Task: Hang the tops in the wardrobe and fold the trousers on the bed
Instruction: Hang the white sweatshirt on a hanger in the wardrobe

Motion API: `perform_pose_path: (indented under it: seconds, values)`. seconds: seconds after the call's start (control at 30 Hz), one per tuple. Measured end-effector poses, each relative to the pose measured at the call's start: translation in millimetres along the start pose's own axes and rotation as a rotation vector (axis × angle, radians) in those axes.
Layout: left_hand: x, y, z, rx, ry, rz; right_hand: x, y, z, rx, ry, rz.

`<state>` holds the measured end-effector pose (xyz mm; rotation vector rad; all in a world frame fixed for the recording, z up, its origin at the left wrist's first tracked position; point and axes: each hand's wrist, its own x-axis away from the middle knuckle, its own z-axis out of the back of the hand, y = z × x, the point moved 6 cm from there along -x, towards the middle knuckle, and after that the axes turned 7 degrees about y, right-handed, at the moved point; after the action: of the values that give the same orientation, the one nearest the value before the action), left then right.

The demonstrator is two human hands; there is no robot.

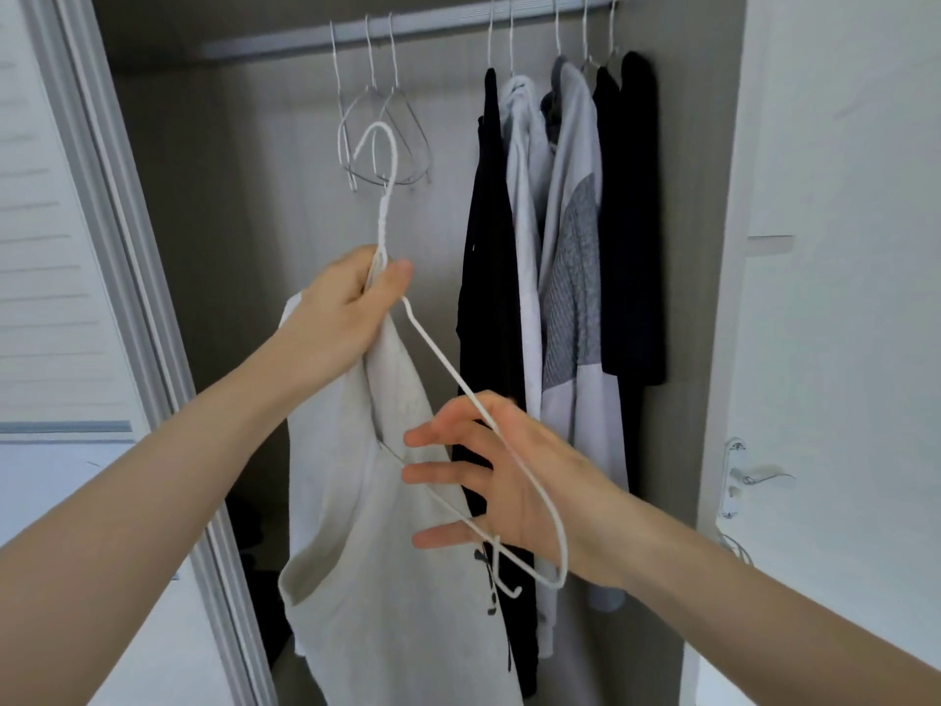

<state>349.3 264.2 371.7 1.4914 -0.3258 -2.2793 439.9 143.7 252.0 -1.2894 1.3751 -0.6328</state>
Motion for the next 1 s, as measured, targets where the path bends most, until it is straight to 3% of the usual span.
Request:
perform_pose_path:
  seconds: [0.13, 0.2, 0.3, 0.4, 0.6, 0.73, 0.83, 1.0]
  values:
    - [0, 7, -5, -0.002, 0.064, 0.007, -18, 15, 19, -0.098, 0.200, -0.089]
    - [3, 7, -5, -0.059, 0.069, 0.008, -27, 26, 32, 0.009, 0.297, -0.064]
    - [7, 11, -6, -0.134, 0.081, -0.045, -29, 35, 37, 0.489, 0.342, 0.044]
    - [9, 10, -9, -0.128, 0.090, -0.057, -23, 44, 24, 1.001, 0.236, 0.178]
    - [4, -14, -4, -0.051, 0.145, 0.033, -9, 89, 16, 1.661, 0.062, 0.030]
    - [3, -35, 18, -0.145, 0.273, 0.077, 6, 88, 40, 1.582, -0.079, -0.140]
    - [6, -56, 35, -0.233, 0.333, 0.114, 27, 63, 63, 1.639, -0.121, -0.125]
    - [16, -75, 38, -0.313, 0.317, 0.141, 43, 11, 108, 1.719, 0.103, -0.014]
